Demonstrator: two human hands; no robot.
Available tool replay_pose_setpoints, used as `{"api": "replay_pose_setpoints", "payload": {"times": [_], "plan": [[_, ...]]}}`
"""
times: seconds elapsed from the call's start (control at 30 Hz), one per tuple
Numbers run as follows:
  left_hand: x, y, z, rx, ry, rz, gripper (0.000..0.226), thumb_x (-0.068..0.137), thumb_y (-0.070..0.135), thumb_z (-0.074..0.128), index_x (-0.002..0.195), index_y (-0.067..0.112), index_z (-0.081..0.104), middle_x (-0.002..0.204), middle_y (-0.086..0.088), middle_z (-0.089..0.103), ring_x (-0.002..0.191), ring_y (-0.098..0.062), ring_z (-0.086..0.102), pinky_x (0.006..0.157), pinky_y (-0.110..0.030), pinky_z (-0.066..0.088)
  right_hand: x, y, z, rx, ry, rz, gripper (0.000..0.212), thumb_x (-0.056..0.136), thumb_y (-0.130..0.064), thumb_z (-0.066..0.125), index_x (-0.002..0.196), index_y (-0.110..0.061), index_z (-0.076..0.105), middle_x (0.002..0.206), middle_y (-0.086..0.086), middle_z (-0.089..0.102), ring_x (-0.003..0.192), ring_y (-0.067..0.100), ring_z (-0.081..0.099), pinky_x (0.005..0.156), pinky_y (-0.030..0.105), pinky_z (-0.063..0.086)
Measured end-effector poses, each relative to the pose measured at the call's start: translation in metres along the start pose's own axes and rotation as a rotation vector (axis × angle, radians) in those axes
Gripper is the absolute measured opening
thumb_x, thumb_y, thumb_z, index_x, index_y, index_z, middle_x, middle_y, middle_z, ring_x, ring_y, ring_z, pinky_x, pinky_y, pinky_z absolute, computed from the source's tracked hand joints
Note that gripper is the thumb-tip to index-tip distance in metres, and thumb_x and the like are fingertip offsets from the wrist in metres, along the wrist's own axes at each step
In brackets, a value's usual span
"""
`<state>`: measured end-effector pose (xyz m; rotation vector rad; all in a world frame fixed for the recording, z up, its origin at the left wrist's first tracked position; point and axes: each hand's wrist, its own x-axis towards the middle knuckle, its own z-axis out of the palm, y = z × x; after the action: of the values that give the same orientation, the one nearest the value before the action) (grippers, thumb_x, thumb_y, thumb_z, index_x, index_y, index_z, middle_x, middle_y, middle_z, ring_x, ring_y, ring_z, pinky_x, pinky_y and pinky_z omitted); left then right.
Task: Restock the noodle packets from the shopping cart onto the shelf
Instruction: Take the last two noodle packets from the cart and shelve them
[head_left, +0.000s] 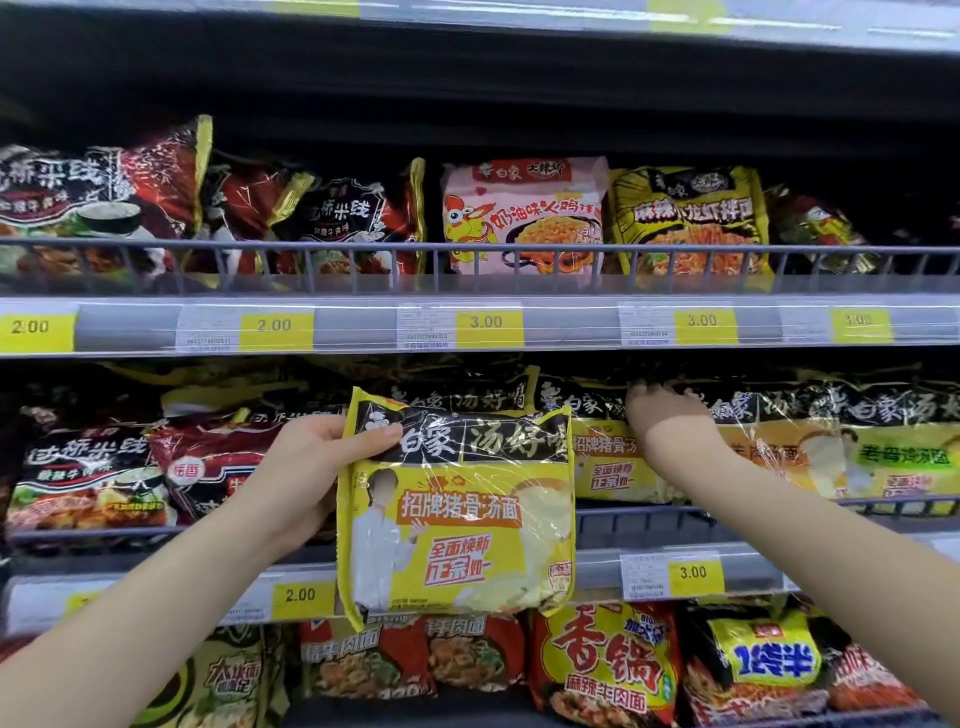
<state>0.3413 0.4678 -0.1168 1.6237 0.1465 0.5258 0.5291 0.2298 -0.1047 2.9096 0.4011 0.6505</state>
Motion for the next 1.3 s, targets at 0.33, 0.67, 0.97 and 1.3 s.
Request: {"api": "replay_pose_setpoints", "payload": {"times": [0.33,0.67,0.97,1.3], "plan": [[0.003,0.005,0.005,-0.036,-0.021,0.000,0.030,0.068,0.021,0.069,0.087,-0.002,0.068,0.089,-0.021,0.072,0.074,-0.031,0.070,0.073,-0.040,0.057,-0.033,-0.010,0.005,0.733,0.251,-0.106,0.033,0.093,-0.027,0.056,0.113,-0.001,0.061,0.081,0.015,0.066,0.070,0.028,0.064,0.066,0.036,0.050],[0.008,0.006,0.012,-0.066,0.026,-0.006,0.014,0.081,0.016,0.066,0.082,0.001,0.068,0.079,-0.016,0.073,0.064,-0.024,0.070,0.066,-0.034,0.058,-0.062,-0.021,-0.008,1.725,-0.555,-0.234,0.044,0.071,-0.044,0.060,0.089,-0.006,0.072,0.082,0.010,0.075,0.072,0.017,0.070,0.063,0.023,0.056],[0.008,0.003,0.018,0.001,0.012,0.037,0.039,0.090,0.031,0.055,0.098,-0.005,0.068,0.100,-0.026,0.069,0.092,-0.037,0.065,0.090,-0.047,0.049,-0.055,-0.024,-0.003,1.787,-0.481,-0.057,0.024,0.062,-0.016,0.075,0.082,-0.003,0.071,0.075,0.006,0.074,0.062,0.015,0.070,0.052,0.022,0.052],[-0.008,-0.032,0.013,0.545,-0.247,0.151,0.036,0.100,0.038,0.031,0.132,0.027,0.043,0.141,0.006,0.043,0.122,0.003,0.045,0.106,-0.010,0.027,-0.013,-0.006,0.007,1.968,-0.293,0.237,0.037,0.065,-0.011,0.075,0.100,-0.001,0.070,0.083,0.010,0.075,0.063,0.020,0.070,0.052,0.029,0.056]]}}
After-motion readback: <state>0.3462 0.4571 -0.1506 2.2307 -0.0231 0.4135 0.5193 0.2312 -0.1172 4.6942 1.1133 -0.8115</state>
